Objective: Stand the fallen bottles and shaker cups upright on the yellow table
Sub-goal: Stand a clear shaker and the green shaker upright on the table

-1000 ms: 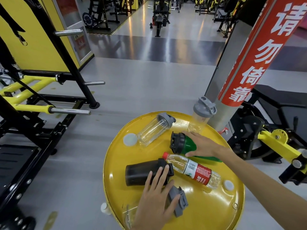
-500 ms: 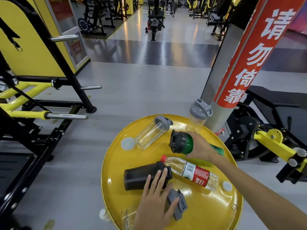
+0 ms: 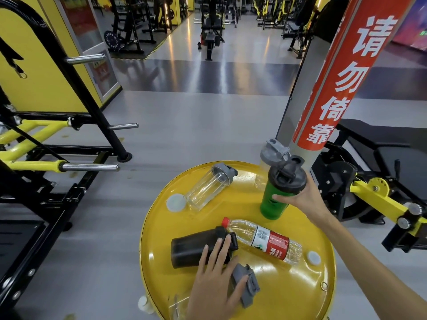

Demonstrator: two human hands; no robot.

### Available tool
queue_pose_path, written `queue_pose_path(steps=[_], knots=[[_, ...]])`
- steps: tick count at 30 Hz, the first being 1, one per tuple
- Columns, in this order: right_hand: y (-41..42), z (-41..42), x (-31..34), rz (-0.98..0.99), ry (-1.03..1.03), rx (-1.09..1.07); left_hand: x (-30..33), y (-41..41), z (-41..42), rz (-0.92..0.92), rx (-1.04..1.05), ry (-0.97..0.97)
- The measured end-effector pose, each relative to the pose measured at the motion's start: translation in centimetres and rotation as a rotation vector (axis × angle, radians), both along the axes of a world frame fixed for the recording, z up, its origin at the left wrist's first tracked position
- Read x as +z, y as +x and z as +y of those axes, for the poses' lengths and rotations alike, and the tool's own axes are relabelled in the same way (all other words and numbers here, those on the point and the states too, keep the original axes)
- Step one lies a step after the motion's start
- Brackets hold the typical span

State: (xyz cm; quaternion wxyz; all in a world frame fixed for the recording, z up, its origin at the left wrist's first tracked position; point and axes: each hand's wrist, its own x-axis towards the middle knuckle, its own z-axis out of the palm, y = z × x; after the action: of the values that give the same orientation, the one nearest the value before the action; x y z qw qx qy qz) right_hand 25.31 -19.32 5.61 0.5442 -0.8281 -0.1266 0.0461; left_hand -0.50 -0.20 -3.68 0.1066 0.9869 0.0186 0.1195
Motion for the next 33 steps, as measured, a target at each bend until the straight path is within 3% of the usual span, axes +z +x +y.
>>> queue_pose_path(steps=[17,25,30,33], knots=[[-1.4,0.0,-0.8,0.044,0.031,-0.059,0.0,0.1,0.1,0.026,-0.028,-0.051],[-5.8,-1.4,-2.4,0.182,-0.024,-0.16,2.5,1.0,1.6,-0.009,-0.041,-0.314],[-10.1,-2.8,-4.6,0.181,-0.095,-0.251,6.9,6.7,6.6,-0.087,0.082,-0.453],[-12.0,-2.9,-5.3,0.13,-0.148,-0.297,6.8,13.0,9.8,-0.033,0.148,-0.454]])
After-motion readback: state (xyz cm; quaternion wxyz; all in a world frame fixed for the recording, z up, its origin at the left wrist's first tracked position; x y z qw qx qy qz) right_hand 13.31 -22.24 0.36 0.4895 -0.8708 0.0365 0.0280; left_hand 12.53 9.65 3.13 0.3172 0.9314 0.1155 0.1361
